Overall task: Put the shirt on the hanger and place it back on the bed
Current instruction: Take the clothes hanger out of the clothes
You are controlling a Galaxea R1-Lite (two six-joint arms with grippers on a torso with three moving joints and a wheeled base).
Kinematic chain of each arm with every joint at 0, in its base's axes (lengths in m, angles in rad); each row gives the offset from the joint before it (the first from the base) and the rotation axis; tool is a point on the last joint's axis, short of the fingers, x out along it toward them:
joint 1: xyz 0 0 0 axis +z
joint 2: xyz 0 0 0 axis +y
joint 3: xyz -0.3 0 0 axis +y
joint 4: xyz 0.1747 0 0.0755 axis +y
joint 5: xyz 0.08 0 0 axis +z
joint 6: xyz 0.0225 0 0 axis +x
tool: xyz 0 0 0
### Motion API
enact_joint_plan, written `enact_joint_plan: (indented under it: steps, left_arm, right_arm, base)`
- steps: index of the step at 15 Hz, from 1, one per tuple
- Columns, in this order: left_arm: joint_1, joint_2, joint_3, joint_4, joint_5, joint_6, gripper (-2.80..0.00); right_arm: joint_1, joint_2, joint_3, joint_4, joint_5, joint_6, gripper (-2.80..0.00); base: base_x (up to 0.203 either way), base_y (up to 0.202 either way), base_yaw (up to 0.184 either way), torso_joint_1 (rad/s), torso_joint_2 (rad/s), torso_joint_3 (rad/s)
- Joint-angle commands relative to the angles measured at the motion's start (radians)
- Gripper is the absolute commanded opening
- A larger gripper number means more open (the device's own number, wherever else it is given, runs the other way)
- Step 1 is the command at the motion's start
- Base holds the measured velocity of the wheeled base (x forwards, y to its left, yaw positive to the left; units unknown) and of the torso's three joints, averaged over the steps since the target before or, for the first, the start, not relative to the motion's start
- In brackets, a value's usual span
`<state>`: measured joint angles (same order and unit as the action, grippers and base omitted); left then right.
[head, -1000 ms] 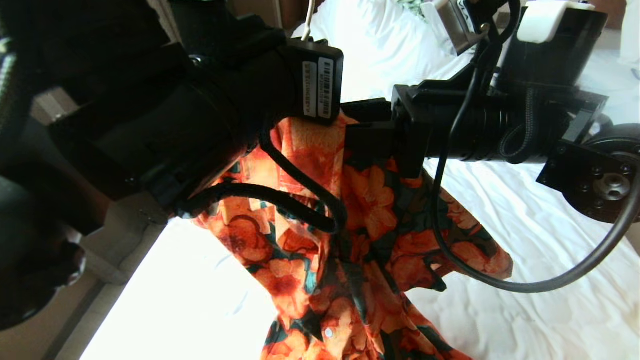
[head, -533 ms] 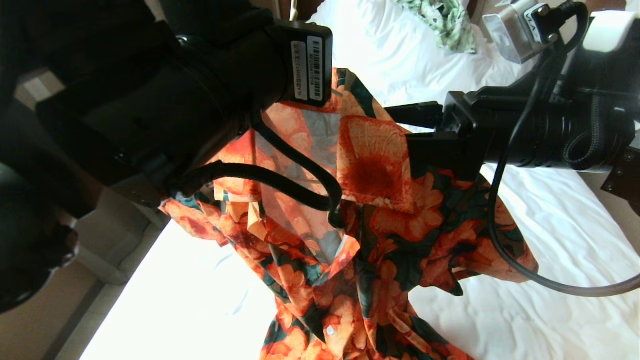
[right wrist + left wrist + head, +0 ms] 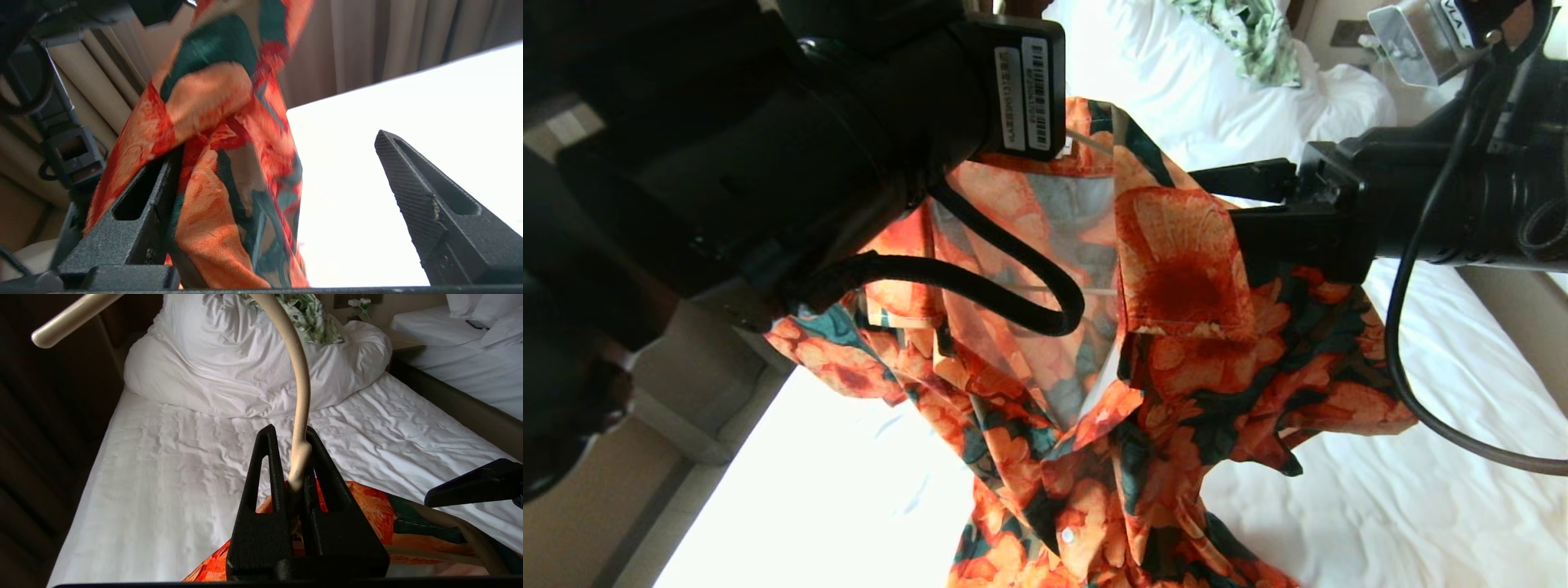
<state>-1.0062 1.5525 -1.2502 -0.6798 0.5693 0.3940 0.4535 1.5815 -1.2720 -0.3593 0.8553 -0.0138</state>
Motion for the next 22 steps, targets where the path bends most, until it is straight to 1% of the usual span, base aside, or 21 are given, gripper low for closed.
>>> enact_joint_plan:
  steps: [1, 3, 5, 6, 7, 8, 10, 11, 13, 14, 16, 17, 18, 20, 21, 22]
  left_arm:
    - [-0.019, -0.012, -0.002, -0.003, 0.004, 0.000, -2.80]
    - [-0.060, -0.023, -0.003, 0.001, 0.006, -0.028, -2.80]
    - [-0.080, -0.024, -0.002, 0.004, 0.006, -0.039, -2.80]
    - [-0.086, -0.019, 0.002, 0.005, 0.006, -0.041, -2.80]
    - [-0.092, -0.016, 0.001, 0.005, 0.006, -0.043, -2.80]
    - [-0.106, -0.007, -0.002, 0.005, 0.006, -0.047, -2.80]
    - [-0.138, 0.010, -0.005, 0.005, 0.004, -0.049, -2.80]
    - [-0.148, 0.021, -0.011, 0.005, 0.004, -0.049, -2.80]
    - [-0.150, 0.052, -0.044, 0.008, 0.001, -0.049, -2.80]
    - [-0.150, 0.063, -0.064, 0.023, -0.003, -0.049, -2.80]
    - [-0.150, 0.088, -0.110, 0.053, -0.020, -0.050, -2.80]
    - [-0.150, 0.098, -0.127, 0.057, -0.021, -0.050, -2.80]
    - [-0.150, 0.101, -0.130, 0.057, -0.022, -0.050, -2.80]
    - [-0.150, 0.109, -0.126, 0.057, -0.022, -0.056, -2.80]
    - [-0.150, 0.112, -0.122, 0.059, -0.020, -0.062, -2.80]
    - [-0.150, 0.120, -0.120, 0.059, -0.020, -0.063, -2.80]
  right_arm:
    - [-0.018, -0.068, -0.006, 0.058, 0.000, -0.003, 0.00]
    - [-0.016, -0.074, -0.010, 0.066, -0.001, -0.017, 0.00]
    - [-0.016, -0.071, -0.036, 0.112, -0.001, -0.028, 0.00]
    - [-0.016, -0.069, -0.085, 0.199, 0.000, -0.040, 0.00]
    - [-0.017, -0.062, -0.169, 0.316, 0.000, -0.061, 0.00]
    - [-0.018, -0.049, -0.268, 0.480, -0.001, -0.101, 0.00]
    - [-0.023, -0.006, -0.457, 0.793, -0.022, -0.231, 0.00]
    - [-0.024, 0.019, -0.534, 0.907, -0.045, -0.290, 0.00]
    - [-0.026, 0.065, -0.658, 1.094, -0.083, -0.370, 0.00]
    - [-0.033, 0.071, -0.667, 1.117, -0.090, -0.391, 0.00]
    - [-0.061, 0.073, -0.608, 1.117, -0.092, -0.421, 0.00]
    - [-0.075, 0.069, -0.578, 1.117, -0.085, -0.450, 0.00]
    - [-0.089, 0.061, -0.552, 1.117, -0.066, -0.477, 0.00]
    - [-0.127, 0.053, -0.533, 1.115, 0.019, -0.492, 0.00]
    - [-0.144, 0.051, -0.530, 1.118, 0.036, -0.507, 0.00]
    - [-0.148, 0.048, -0.518, 1.123, 0.036, -0.518, 0.00]
  base:
    - [0.000, 0.000, 0.000, 0.000, 0.00, 0.000]
    - [0.000, 0.000, 0.000, 0.000, 0.00, 0.000]
    - [0.000, 0.000, 0.000, 0.000, 0.00, 0.000]
    - [0.000, 0.000, 0.000, 0.000, 0.00, 0.000]
    - [0.000, 0.000, 0.000, 0.000, 0.00, 0.000]
    - [0.000, 0.000, 0.000, 0.000, 0.00, 0.000]
    - [0.000, 0.000, 0.000, 0.000, 0.00, 0.000]
    - [0.000, 0.000, 0.000, 0.000, 0.00, 0.000]
    - [0.000, 0.000, 0.000, 0.000, 0.00, 0.000]
    - [0.000, 0.000, 0.000, 0.000, 0.00, 0.000]
    - [0.000, 0.000, 0.000, 0.000, 0.00, 0.000]
    - [0.000, 0.000, 0.000, 0.000, 0.00, 0.000]
    - [0.000, 0.000, 0.000, 0.000, 0.00, 0.000]
    - [0.000, 0.000, 0.000, 0.000, 0.00, 0.000]
    - [0.000, 0.000, 0.000, 0.000, 0.00, 0.000]
    - [0.000, 0.000, 0.000, 0.000, 0.00, 0.000]
